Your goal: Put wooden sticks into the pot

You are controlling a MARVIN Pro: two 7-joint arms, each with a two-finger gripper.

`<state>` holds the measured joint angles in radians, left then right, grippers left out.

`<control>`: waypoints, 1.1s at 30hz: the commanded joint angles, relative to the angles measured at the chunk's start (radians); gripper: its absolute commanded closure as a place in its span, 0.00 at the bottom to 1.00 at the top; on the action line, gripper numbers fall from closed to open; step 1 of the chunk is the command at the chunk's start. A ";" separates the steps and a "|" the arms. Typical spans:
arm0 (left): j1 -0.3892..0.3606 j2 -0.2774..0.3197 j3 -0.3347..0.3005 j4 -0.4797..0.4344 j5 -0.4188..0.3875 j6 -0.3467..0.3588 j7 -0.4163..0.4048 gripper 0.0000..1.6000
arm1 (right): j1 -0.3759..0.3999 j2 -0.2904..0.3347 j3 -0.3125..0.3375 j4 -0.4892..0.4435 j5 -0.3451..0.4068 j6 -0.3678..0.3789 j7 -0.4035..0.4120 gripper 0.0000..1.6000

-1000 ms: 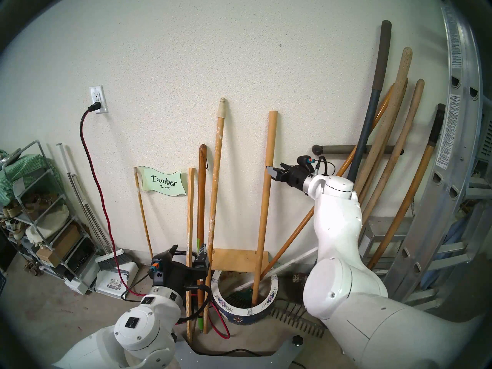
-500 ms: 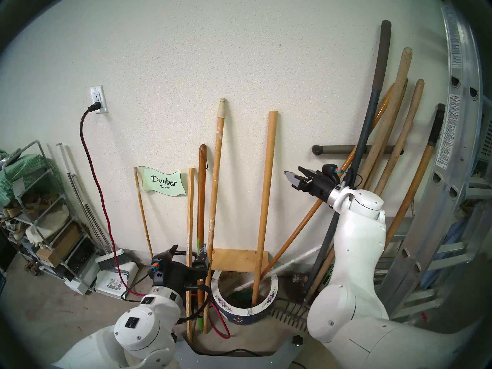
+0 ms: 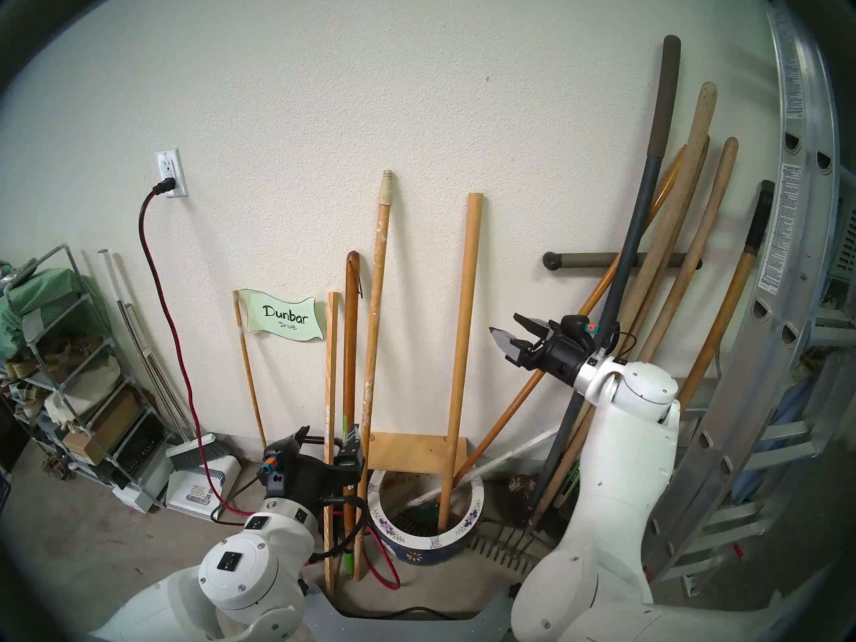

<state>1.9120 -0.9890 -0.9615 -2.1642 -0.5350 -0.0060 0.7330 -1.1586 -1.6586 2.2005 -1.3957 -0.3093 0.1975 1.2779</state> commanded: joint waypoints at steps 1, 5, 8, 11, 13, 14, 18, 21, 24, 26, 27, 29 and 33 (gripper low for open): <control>-0.002 0.000 -0.001 0.000 0.001 0.001 0.001 0.00 | -0.092 -0.045 -0.060 -0.039 -0.068 -0.041 -0.119 0.00; -0.003 0.001 0.000 0.000 0.001 0.001 0.002 0.00 | -0.105 -0.054 -0.060 -0.040 -0.103 -0.060 -0.195 0.00; -0.003 0.001 0.001 0.000 0.001 0.001 0.003 0.00 | -0.111 -0.048 -0.072 -0.041 -0.113 -0.073 -0.230 0.00; -0.004 0.001 0.001 0.000 0.001 0.001 0.004 0.00 | -0.132 -0.049 -0.094 -0.056 -0.108 -0.080 -0.297 0.00; -0.004 0.002 0.002 0.000 0.001 0.001 0.004 0.00 | -0.143 -0.046 -0.104 -0.064 -0.102 -0.082 -0.334 0.00; -0.005 0.002 0.002 0.000 0.001 0.001 0.004 0.00 | -0.151 -0.042 -0.114 -0.071 -0.091 -0.079 -0.357 0.00; -0.006 0.002 0.003 0.000 0.000 0.001 0.006 0.00 | -0.196 -0.023 -0.165 -0.107 -0.053 -0.073 -0.431 0.00; -0.006 0.003 0.003 0.000 0.000 0.001 0.007 0.00 | -0.222 -0.013 -0.190 -0.120 -0.014 -0.069 -0.483 0.00; -0.007 0.003 0.004 0.000 0.000 0.001 0.008 0.00 | -0.246 -0.004 -0.219 -0.137 0.013 -0.064 -0.537 0.00; -0.007 0.003 0.005 0.000 0.000 0.001 0.008 0.00 | -0.257 0.000 -0.233 -0.146 0.025 -0.062 -0.566 0.00; -0.007 0.004 0.005 0.000 0.000 0.001 0.008 0.00 | -0.262 0.001 -0.239 -0.150 0.030 -0.062 -0.576 0.00; -0.008 0.004 0.005 0.000 -0.001 0.001 0.009 0.00 | -0.268 0.002 -0.245 -0.155 0.036 -0.061 -0.591 0.00; -0.008 0.005 0.006 0.000 -0.001 0.001 0.010 0.00 | -0.275 0.003 -0.253 -0.161 0.042 -0.059 -0.609 0.00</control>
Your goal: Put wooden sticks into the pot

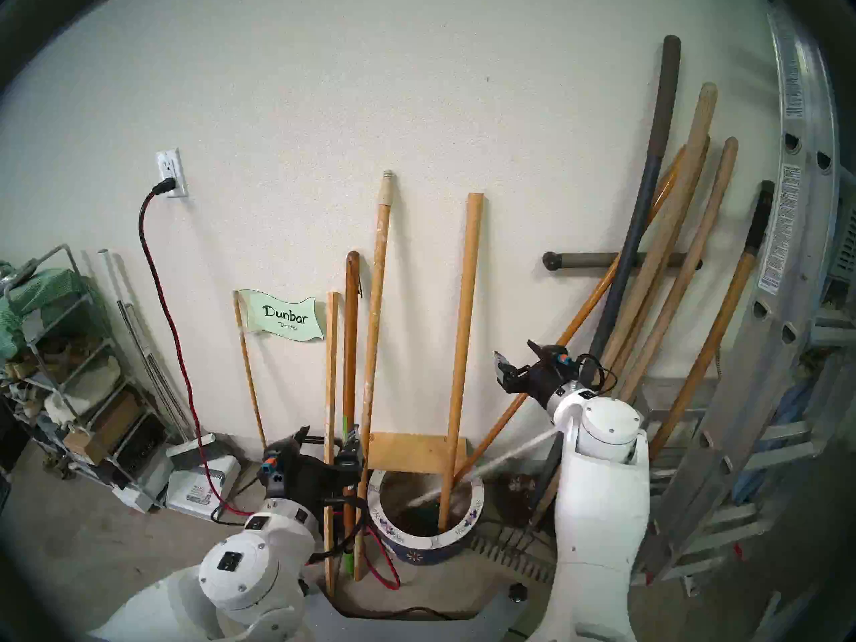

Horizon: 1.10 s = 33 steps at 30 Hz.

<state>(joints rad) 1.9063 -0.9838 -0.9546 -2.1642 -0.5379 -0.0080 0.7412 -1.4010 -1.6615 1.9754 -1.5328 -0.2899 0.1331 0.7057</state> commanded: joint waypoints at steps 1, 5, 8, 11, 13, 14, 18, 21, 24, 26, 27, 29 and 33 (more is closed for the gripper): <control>-0.003 0.000 -0.001 0.000 0.002 0.003 0.002 0.00 | -0.034 0.006 -0.029 -0.026 0.023 0.006 -0.039 0.00; -0.003 0.000 0.000 0.000 0.001 0.002 0.002 0.00 | -0.036 0.006 -0.031 -0.028 0.026 0.007 -0.046 0.00; -0.004 0.001 0.001 0.000 0.001 0.002 0.003 0.00 | -0.037 0.007 -0.033 -0.029 0.027 0.008 -0.049 0.00; -0.004 -0.002 0.002 0.003 0.013 -0.005 0.012 0.00 | -0.038 0.007 -0.034 -0.030 0.028 0.008 -0.051 0.00; -0.015 0.025 0.013 0.002 0.038 0.037 0.009 0.00 | -0.038 0.006 -0.033 -0.030 0.028 0.008 -0.051 0.00; -0.015 0.023 0.011 0.008 0.044 0.036 0.019 0.00 | -0.038 0.006 -0.033 -0.030 0.028 0.008 -0.051 0.00; -0.038 0.062 0.015 0.030 0.053 0.063 -0.019 0.00 | -0.039 0.006 -0.034 -0.030 0.028 0.008 -0.052 0.00; -0.069 0.066 0.014 0.062 0.060 0.064 -0.043 0.00 | -0.039 0.007 -0.035 -0.030 0.029 0.008 -0.053 0.00; -0.100 0.069 0.000 0.097 0.040 0.046 -0.091 0.00 | -0.039 0.008 -0.035 -0.030 0.029 0.008 -0.054 0.00; -0.115 0.071 -0.010 0.123 0.017 0.013 -0.141 0.00 | -0.039 0.008 -0.036 -0.030 0.030 0.008 -0.054 0.00; -0.126 0.073 -0.009 0.139 0.023 0.015 -0.155 0.00 | -0.040 0.008 -0.036 -0.030 0.030 0.008 -0.055 0.00; -0.146 0.060 -0.011 0.183 0.015 -0.006 -0.192 0.00 | -0.040 0.008 -0.036 -0.030 0.030 0.008 -0.055 0.00; -0.198 0.035 0.004 0.272 0.026 -0.033 -0.255 0.00 | -0.040 0.009 -0.037 -0.030 0.031 0.008 -0.056 0.00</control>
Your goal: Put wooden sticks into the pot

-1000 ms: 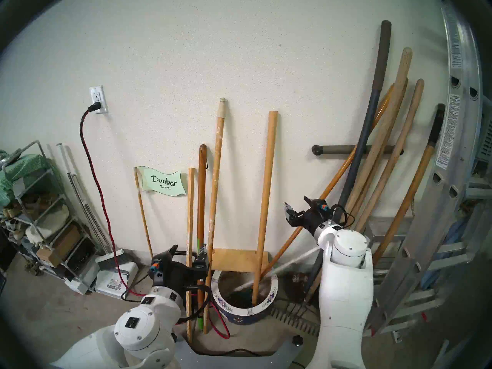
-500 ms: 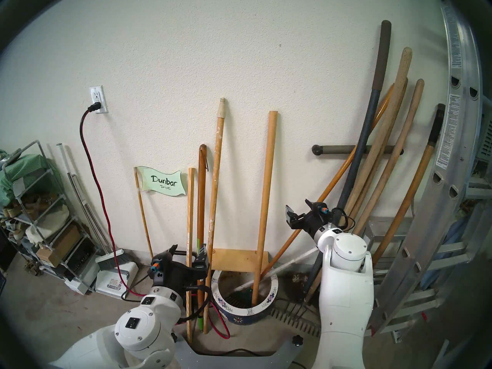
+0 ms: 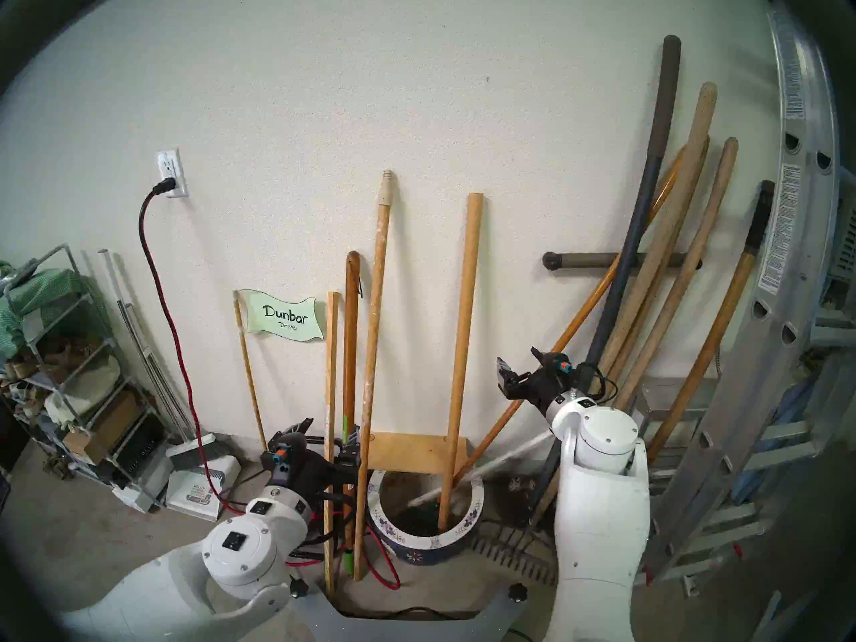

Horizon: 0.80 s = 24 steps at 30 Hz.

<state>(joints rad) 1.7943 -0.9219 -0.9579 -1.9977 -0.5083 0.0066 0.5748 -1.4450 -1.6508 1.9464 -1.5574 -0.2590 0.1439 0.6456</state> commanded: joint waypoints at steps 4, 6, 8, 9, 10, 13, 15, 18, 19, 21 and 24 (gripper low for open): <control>-0.137 -0.070 0.020 0.191 -0.006 -0.065 -0.130 0.00 | 0.004 -0.001 -0.008 -0.006 0.001 -0.002 0.004 0.00; -0.154 -0.082 0.019 0.217 -0.013 -0.066 -0.141 0.00 | 0.004 -0.001 -0.008 -0.006 0.001 -0.002 0.004 0.00; -0.184 -0.096 0.021 0.261 -0.019 -0.075 -0.164 0.00 | 0.004 -0.001 -0.009 -0.006 0.001 -0.002 0.003 0.00; -0.197 -0.103 0.021 0.283 -0.021 -0.081 -0.174 0.00 | 0.004 -0.001 -0.009 -0.006 0.002 -0.002 0.003 0.00; -0.212 -0.107 0.021 0.299 -0.025 -0.078 -0.184 0.00 | 0.004 -0.001 -0.009 -0.006 0.002 -0.002 0.003 0.00; -0.245 -0.124 0.016 0.346 -0.018 -0.067 -0.201 0.00 | 0.004 -0.001 -0.009 -0.006 0.002 -0.002 0.003 0.00; -0.267 -0.136 0.012 0.380 -0.032 -0.072 -0.226 0.00 | 0.004 -0.001 -0.009 -0.006 0.002 -0.002 0.003 0.00; -0.307 -0.150 0.018 0.434 -0.040 -0.078 -0.265 0.00 | 0.004 -0.001 -0.009 -0.006 0.002 -0.002 0.004 0.00; -0.321 -0.158 0.019 0.453 -0.038 -0.076 -0.273 0.00 | 0.004 -0.001 -0.009 -0.006 0.002 -0.002 0.004 0.00; -0.347 -0.166 0.022 0.487 -0.046 -0.077 -0.305 0.00 | 0.004 -0.001 -0.009 -0.006 0.002 -0.002 0.004 0.00; -0.380 -0.195 0.014 0.539 -0.038 -0.070 -0.343 0.00 | 0.004 -0.001 -0.009 -0.005 0.002 -0.002 0.004 0.00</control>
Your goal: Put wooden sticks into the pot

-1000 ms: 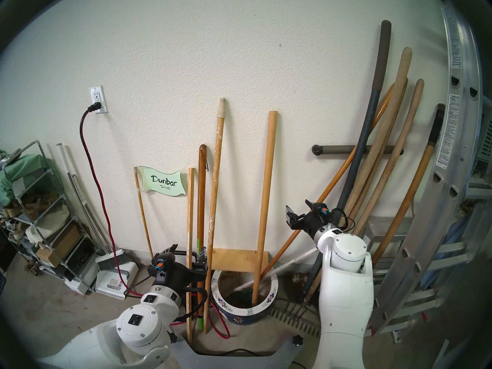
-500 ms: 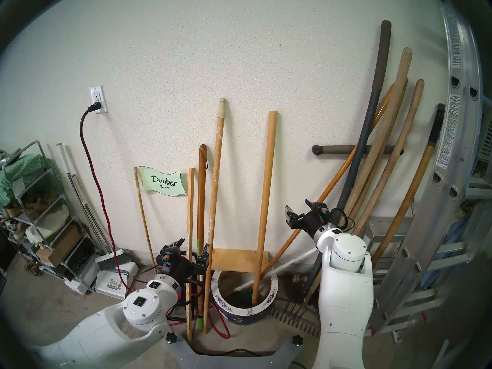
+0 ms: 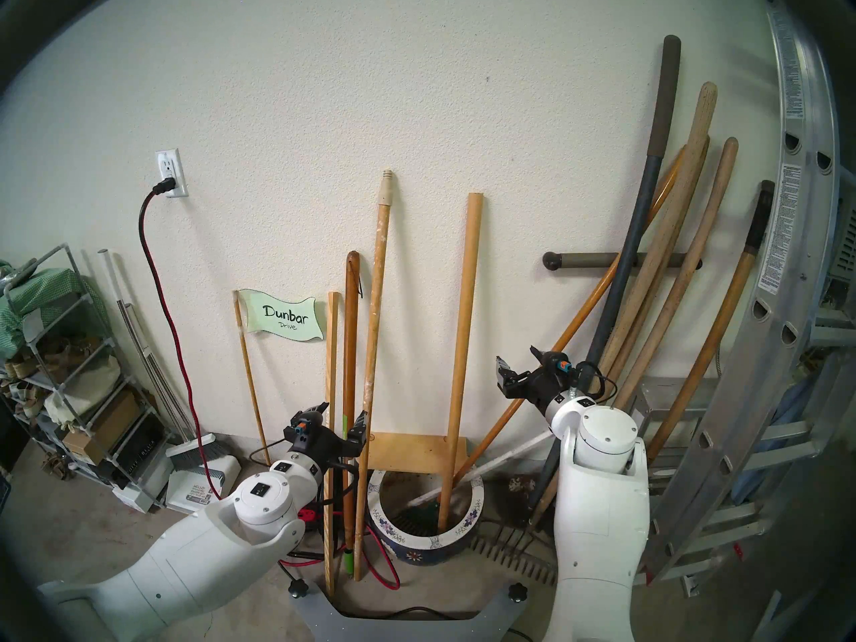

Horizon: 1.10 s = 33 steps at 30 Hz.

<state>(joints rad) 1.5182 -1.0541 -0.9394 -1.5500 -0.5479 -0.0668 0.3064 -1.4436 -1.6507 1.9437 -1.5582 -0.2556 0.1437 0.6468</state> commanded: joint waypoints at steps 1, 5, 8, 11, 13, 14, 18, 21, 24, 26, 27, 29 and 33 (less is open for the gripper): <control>-0.117 -0.073 -0.007 0.108 0.001 0.005 -0.083 0.00 | 0.002 -0.001 -0.006 -0.005 -0.001 -0.002 0.002 0.00; -0.168 -0.096 -0.011 0.173 0.008 0.005 -0.123 0.00 | 0.002 -0.001 -0.006 -0.005 -0.001 -0.002 0.002 0.00; -0.203 -0.114 -0.020 0.219 0.013 0.005 -0.152 0.00 | 0.002 -0.001 -0.006 -0.005 -0.001 -0.002 0.002 0.00; -0.236 -0.136 -0.031 0.270 0.025 0.008 -0.183 0.00 | 0.002 -0.001 -0.006 -0.005 -0.001 -0.002 0.002 0.00; -0.258 -0.153 -0.040 0.303 0.034 0.011 -0.203 0.00 | 0.002 -0.001 -0.006 -0.005 -0.001 -0.002 0.002 0.00; -0.273 -0.160 -0.039 0.324 0.035 0.010 -0.212 0.00 | 0.002 -0.001 -0.006 -0.005 -0.001 -0.002 0.002 0.00; -0.318 -0.192 -0.054 0.393 0.033 0.007 -0.264 0.00 | 0.002 -0.001 -0.006 -0.005 0.000 -0.002 0.002 0.00; -0.376 -0.204 -0.030 0.464 0.033 0.002 -0.313 0.00 | 0.002 0.000 -0.006 -0.005 0.000 -0.002 0.002 0.00; -0.373 -0.219 -0.052 0.475 0.054 0.007 -0.336 0.00 | 0.002 0.000 -0.006 -0.005 0.000 -0.002 0.002 0.00; -0.408 -0.226 -0.034 0.513 0.045 0.000 -0.353 0.00 | 0.002 0.000 -0.006 -0.005 0.000 -0.002 0.002 0.00; -0.422 -0.231 -0.030 0.533 0.046 -0.006 -0.361 0.00 | 0.002 0.000 -0.006 -0.005 0.000 -0.002 0.002 0.00; -0.432 -0.240 -0.036 0.552 0.055 -0.012 -0.374 0.00 | 0.002 0.000 -0.006 -0.005 0.000 -0.002 0.002 0.00; -0.474 -0.257 -0.030 0.614 0.062 -0.018 -0.382 0.00 | 0.002 0.000 -0.007 -0.005 0.000 -0.002 0.002 0.00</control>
<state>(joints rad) 1.1355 -1.2652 -0.9700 -1.0081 -0.4881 -0.0711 -0.0511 -1.4433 -1.6506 1.9426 -1.5584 -0.2536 0.1436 0.6470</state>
